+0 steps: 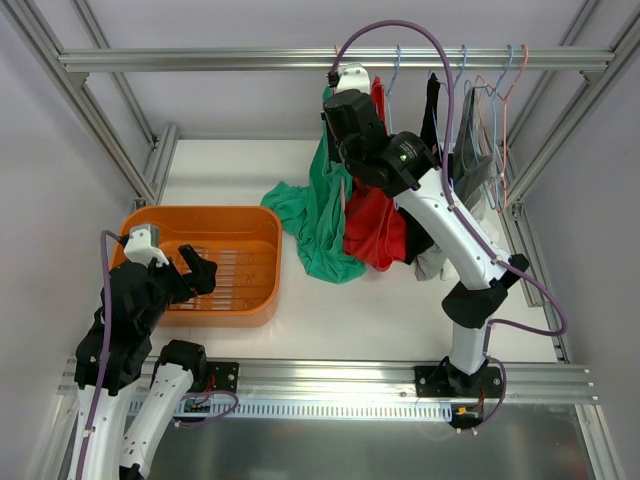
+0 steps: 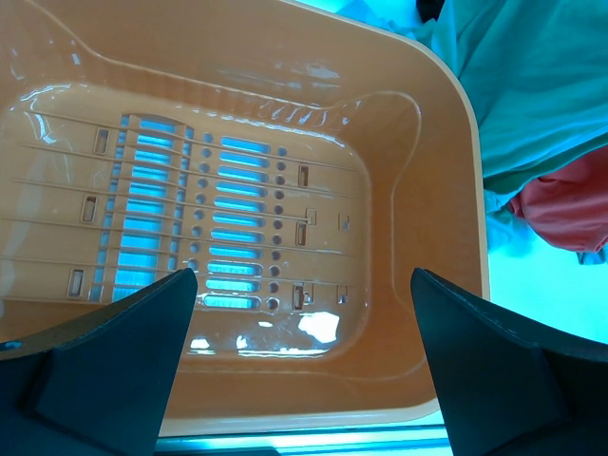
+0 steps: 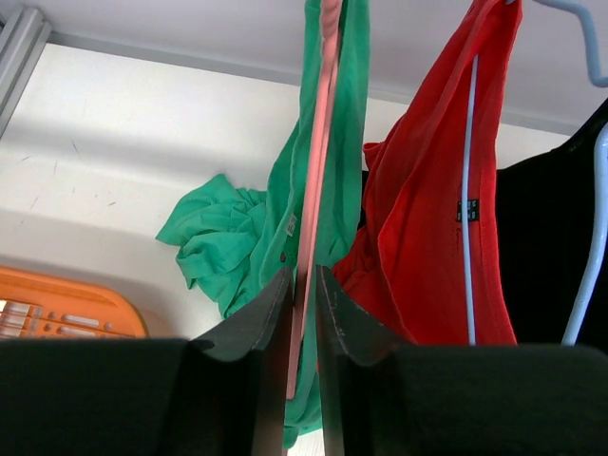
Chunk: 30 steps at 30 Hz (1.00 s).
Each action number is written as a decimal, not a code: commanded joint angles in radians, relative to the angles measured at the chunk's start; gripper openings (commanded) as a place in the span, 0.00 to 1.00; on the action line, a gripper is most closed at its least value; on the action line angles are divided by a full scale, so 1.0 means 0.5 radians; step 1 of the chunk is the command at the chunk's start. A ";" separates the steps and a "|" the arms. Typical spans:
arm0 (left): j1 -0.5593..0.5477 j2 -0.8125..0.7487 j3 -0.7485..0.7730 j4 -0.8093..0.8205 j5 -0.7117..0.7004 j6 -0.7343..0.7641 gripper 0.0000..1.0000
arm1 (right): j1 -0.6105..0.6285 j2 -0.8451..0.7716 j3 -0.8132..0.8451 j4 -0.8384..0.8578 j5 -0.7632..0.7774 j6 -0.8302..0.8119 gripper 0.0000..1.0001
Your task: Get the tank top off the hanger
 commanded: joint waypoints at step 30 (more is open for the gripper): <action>-0.028 -0.045 -0.016 0.084 0.004 -0.015 0.99 | -0.073 -0.299 -0.463 0.713 -0.028 0.062 0.00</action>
